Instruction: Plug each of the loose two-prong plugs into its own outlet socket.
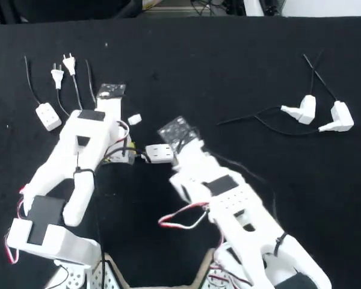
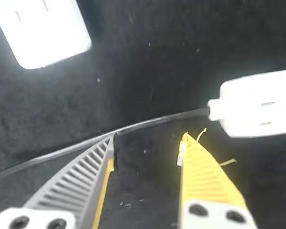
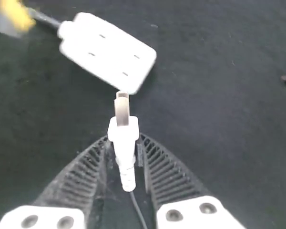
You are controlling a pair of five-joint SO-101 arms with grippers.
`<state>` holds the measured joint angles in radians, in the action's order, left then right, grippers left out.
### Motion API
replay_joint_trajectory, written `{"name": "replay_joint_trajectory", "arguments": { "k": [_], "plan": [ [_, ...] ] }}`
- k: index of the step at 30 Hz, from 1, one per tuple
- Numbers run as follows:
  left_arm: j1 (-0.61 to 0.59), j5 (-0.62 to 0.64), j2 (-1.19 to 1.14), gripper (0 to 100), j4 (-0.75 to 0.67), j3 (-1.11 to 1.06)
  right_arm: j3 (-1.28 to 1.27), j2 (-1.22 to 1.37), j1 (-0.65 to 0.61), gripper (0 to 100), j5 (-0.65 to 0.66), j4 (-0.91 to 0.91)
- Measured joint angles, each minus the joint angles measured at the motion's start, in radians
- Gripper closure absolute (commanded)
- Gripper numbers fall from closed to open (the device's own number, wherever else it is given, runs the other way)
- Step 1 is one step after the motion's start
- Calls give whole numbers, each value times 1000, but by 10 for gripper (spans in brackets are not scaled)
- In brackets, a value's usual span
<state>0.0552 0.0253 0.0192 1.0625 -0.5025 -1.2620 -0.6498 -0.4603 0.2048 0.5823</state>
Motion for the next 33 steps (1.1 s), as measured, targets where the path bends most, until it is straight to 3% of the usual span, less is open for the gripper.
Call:
{"name": "replay_joint_trajectory", "arguments": {
  "k": [5, 15, 24, 33],
  "plan": [
    [-2, 32, 0, 780, -25, -17, -69, -54, -49, 988, 0, -49],
    [3, 34, 18, 780, -28, -29, -267, -457, -57, 988, 0, -54],
    [3, 35, 374, 780, -192, -308, -417, -781, -58, 988, -3, -54],
    [12, 71, 598, 780, -210, -402, -436, -950, -126, 987, -6, 20]
  ]
}}
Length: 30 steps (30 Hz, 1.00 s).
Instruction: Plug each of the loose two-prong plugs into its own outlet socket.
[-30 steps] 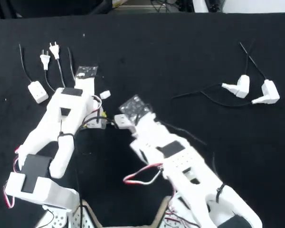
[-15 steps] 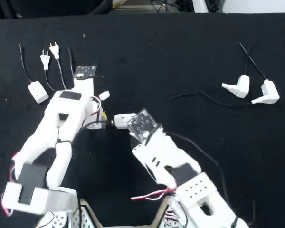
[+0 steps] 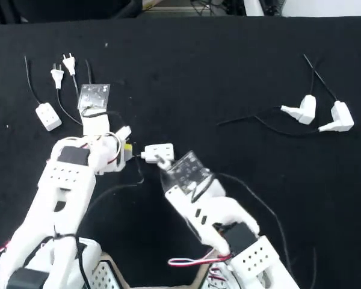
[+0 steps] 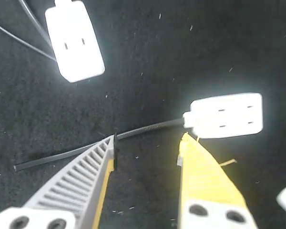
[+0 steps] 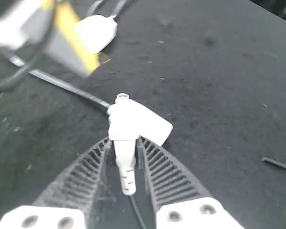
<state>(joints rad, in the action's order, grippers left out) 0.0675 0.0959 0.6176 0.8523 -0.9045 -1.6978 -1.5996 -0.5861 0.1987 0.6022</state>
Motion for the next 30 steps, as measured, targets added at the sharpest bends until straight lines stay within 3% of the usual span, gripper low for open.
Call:
{"name": "replay_joint_trajectory", "arguments": {
  "k": [5, 17, 30],
  "plan": [
    [75, 64, 83, 780, -20, -51, 0, -2, -63, 986, 0, 14],
    [110, 75, 434, 780, -307, -391, 0, -2, -72, 985, 0, 14],
    [215, 49, 718, 780, -318, -528, 0, -2, -72, 984, -80, 14]
  ]
}}
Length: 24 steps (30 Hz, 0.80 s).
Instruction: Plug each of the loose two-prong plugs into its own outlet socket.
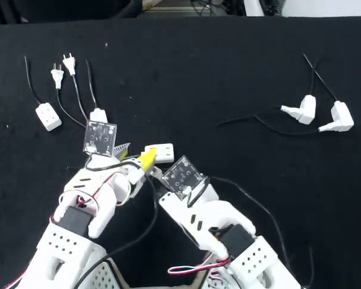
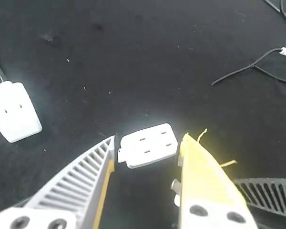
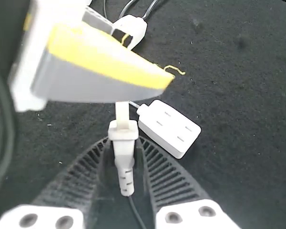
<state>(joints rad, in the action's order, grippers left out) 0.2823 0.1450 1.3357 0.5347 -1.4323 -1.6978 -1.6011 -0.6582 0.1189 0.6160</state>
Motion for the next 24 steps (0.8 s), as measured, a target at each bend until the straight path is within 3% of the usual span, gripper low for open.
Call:
{"name": "replay_joint_trajectory", "arguments": {
  "k": [13, 24],
  "plan": [
    [38, -181, 11, 780, -11, -35, 2, 0, -2, 987, 0, 57],
    [38, -181, 11, 780, -11, -37, 2, -8, 21, 987, 0, 58]
  ]
}}
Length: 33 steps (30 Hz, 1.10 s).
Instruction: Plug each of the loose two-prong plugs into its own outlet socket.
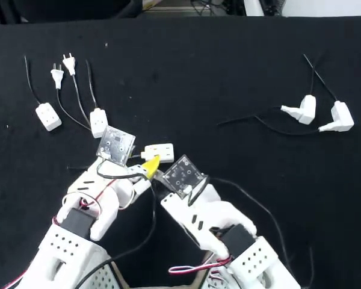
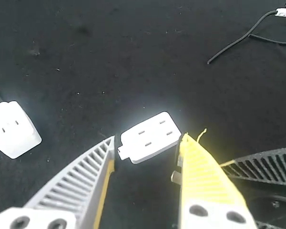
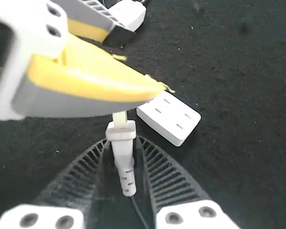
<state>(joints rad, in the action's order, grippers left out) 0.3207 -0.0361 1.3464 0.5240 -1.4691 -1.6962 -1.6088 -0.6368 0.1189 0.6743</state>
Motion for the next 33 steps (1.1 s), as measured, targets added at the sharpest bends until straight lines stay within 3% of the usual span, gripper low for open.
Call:
{"name": "replay_joint_trajectory", "arguments": {
  "k": [20, 33],
  "plan": [
    [0, -6, 5, 780, 0, 2, 60, 0, 0, 987, 0, 80],
    [5, -6, 2, 780, -2, 2, 61, -184, -5, 987, 0, 244]
  ]
}}
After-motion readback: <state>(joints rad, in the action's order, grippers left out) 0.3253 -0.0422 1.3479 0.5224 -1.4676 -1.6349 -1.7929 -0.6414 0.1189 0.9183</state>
